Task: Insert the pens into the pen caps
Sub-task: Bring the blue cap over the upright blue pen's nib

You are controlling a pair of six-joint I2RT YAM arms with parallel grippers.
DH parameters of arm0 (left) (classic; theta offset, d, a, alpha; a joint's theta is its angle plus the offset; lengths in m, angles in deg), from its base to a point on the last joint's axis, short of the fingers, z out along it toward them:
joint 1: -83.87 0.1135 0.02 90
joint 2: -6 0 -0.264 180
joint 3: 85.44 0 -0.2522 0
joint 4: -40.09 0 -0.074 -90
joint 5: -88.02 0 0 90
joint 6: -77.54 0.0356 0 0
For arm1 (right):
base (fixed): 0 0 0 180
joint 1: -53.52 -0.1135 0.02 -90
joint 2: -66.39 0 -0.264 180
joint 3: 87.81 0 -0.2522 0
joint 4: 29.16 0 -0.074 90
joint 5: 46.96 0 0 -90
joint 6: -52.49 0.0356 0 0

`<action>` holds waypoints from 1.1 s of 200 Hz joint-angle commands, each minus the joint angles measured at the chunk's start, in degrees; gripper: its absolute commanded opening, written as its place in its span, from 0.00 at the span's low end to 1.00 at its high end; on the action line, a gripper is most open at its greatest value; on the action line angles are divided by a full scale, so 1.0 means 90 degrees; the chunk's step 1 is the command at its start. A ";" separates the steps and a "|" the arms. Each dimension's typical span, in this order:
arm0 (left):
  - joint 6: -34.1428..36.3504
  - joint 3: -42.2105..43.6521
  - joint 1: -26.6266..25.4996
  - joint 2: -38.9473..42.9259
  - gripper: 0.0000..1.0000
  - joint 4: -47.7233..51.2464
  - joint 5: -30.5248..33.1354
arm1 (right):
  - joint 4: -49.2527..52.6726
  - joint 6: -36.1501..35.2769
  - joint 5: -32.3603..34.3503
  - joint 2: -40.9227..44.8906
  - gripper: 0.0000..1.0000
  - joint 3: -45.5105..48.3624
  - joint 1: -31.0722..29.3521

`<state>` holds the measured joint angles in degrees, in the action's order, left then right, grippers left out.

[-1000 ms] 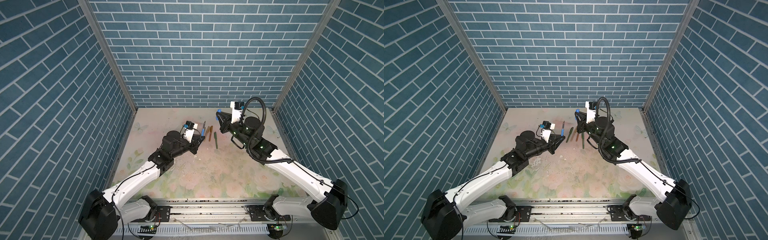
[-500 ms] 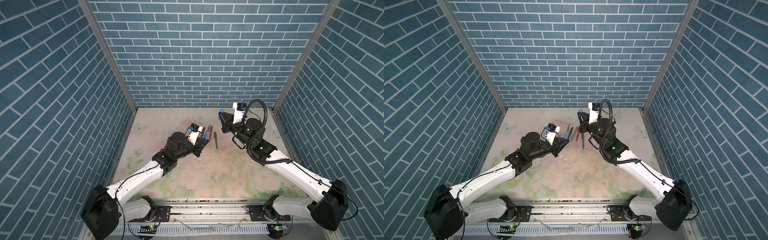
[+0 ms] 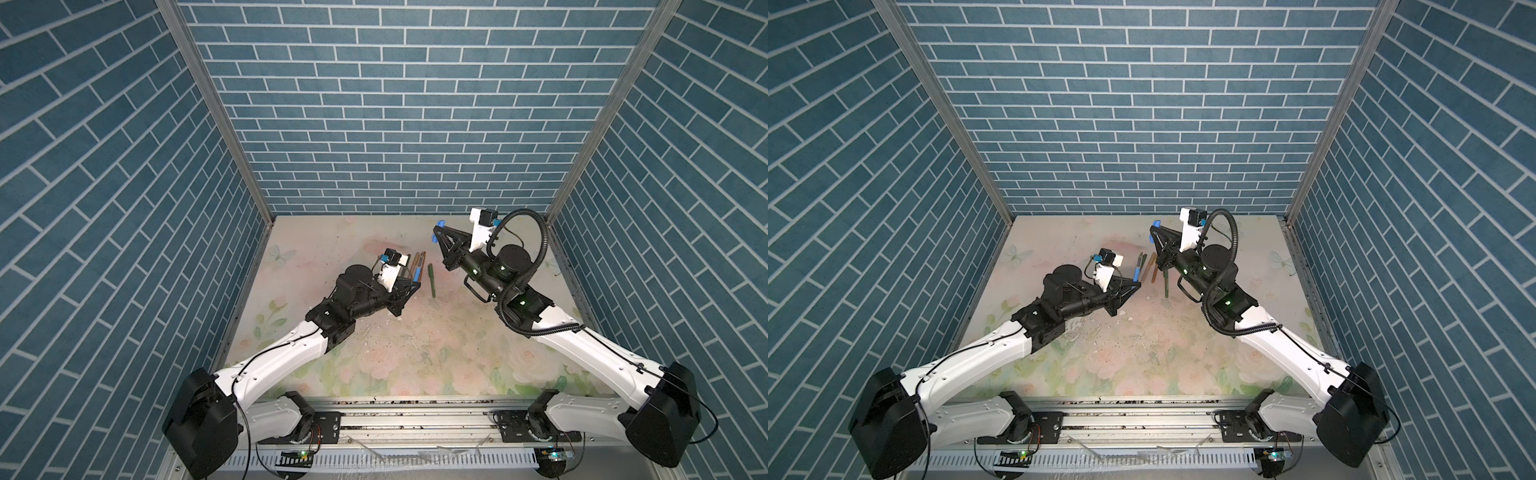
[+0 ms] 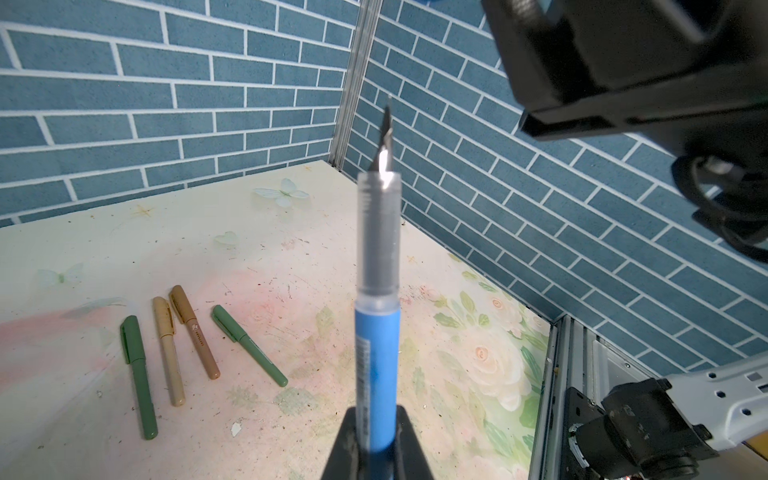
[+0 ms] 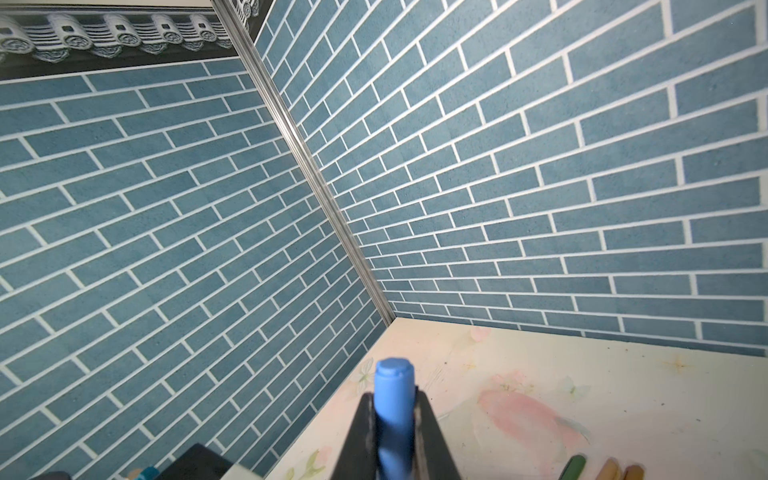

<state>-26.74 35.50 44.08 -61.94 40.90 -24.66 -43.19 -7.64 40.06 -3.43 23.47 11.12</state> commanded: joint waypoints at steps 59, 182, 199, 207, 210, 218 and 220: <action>-0.0010 -0.0196 -0.0032 -0.0078 0.00 -0.0035 -0.0162 | -0.0615 0.0605 -0.0458 0.0136 0.04 0.0228 -0.0114; -0.0006 -0.0211 -0.0031 -0.0057 0.00 -0.0009 -0.0182 | -0.0745 0.0890 -0.0665 -0.0190 0.04 0.0301 -0.0143; -0.0006 -0.0212 -0.0032 -0.0053 0.00 -0.0006 -0.0161 | -0.0753 0.0919 -0.0675 -0.0211 0.04 0.0350 -0.0147; -0.0006 -0.0211 -0.0026 -0.0049 0.00 -0.0006 -0.0158 | -0.0754 0.0920 -0.0677 -0.0204 0.04 0.0388 -0.0143; -0.0005 -0.0211 -0.0031 -0.0057 0.00 -0.0006 -0.0161 | -0.0751 0.0920 -0.0675 -0.0201 0.04 0.0402 -0.0142; -0.0004 -0.0201 -0.0032 -0.0040 0.00 -0.0012 -0.0166 | -0.0755 0.0920 -0.0656 -0.0192 0.04 0.0440 -0.0157; -0.0004 -0.0201 -0.0032 -0.0039 0.00 -0.0013 -0.0166 | -0.0754 0.0920 -0.0648 -0.0191 0.04 0.0449 -0.0154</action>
<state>-26.83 35.26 44.08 -62.32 41.14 -25.49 -47.83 -1.26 34.81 -4.98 26.45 10.16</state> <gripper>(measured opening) 0.140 0.150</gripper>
